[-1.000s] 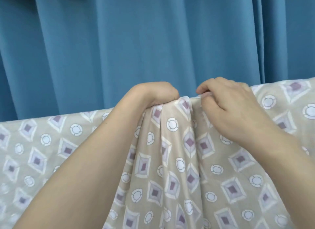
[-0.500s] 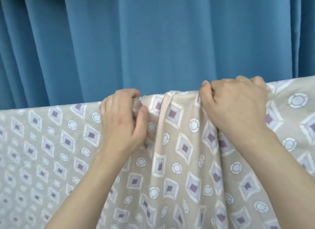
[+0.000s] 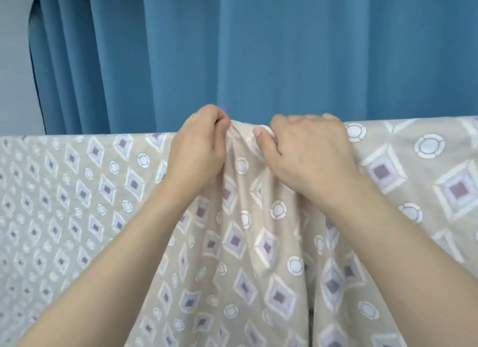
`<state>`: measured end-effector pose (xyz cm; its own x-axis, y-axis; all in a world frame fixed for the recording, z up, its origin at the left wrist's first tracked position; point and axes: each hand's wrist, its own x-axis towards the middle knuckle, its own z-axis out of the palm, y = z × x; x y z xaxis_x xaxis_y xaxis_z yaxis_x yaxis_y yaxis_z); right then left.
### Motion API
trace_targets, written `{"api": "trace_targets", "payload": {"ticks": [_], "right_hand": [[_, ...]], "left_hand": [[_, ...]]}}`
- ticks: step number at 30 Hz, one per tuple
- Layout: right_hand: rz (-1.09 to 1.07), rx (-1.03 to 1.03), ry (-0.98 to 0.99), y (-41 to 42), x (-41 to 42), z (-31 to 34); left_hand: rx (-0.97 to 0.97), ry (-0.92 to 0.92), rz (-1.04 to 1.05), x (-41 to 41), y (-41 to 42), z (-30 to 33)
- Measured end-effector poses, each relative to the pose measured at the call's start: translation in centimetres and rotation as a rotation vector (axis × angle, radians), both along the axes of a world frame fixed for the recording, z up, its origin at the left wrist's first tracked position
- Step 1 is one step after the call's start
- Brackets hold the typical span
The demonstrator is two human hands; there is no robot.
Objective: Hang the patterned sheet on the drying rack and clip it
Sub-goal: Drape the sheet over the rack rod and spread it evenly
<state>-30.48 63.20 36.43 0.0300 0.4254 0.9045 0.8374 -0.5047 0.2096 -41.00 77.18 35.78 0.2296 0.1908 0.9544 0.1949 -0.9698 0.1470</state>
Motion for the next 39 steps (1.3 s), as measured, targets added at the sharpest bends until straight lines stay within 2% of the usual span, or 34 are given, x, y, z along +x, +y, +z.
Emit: {"api": "trace_targets", "payload": {"ticks": [2,4,8,10,12,15,19,24,30,32,35,37,39], "right_hand": [[0.004,-0.039,0.048,0.1,-0.1,0.4],[0.007,-0.078,0.071,0.1,-0.5,0.9],[-0.029,-0.174,0.139,-0.2,-0.7,1.6],[-0.039,-0.239,0.199,-0.7,-0.6,2.1],[-0.029,-0.296,0.289,-1.1,-0.8,2.8],[-0.005,-0.35,0.389,-1.1,-1.0,3.4],[0.007,-0.35,0.388,0.5,-2.4,3.6],[0.079,-0.331,0.226,4.8,-5.7,3.2],[0.136,-0.435,0.266,8.0,-8.3,3.7],[0.118,-0.464,0.251,8.9,-8.7,3.8],[0.17,-0.485,0.222,10.5,-9.3,3.8],[0.222,-0.501,0.194,11.4,-9.8,3.8],[0.237,-0.507,0.146,12.5,-10.3,3.8]], "left_hand": [[-0.003,0.094,0.155,0.0,0.5,2.4],[-0.028,0.225,0.224,0.3,0.5,4.9],[-0.455,0.682,0.025,0.3,0.3,7.6],[-0.576,0.751,-0.05,-0.5,0.8,7.4],[-0.556,0.678,-0.04,-1.5,1.4,6.9],[-0.398,0.501,0.07,-3.5,3.0,5.5],[-0.397,0.311,-0.104,-7.3,5.5,3.9],[-0.393,0.389,-0.077,-9.9,7.1,3.0],[-0.323,0.204,-0.035,-14.2,10.4,1.5],[-0.317,0.209,0.042,-15.6,11.5,0.5],[-0.154,0.151,0.235,-16.4,12.8,-1.4],[-0.236,0.034,0.31,-16.2,12.6,-2.5],[-0.449,0.114,0.334,-16.2,12.5,-3.3]]}}
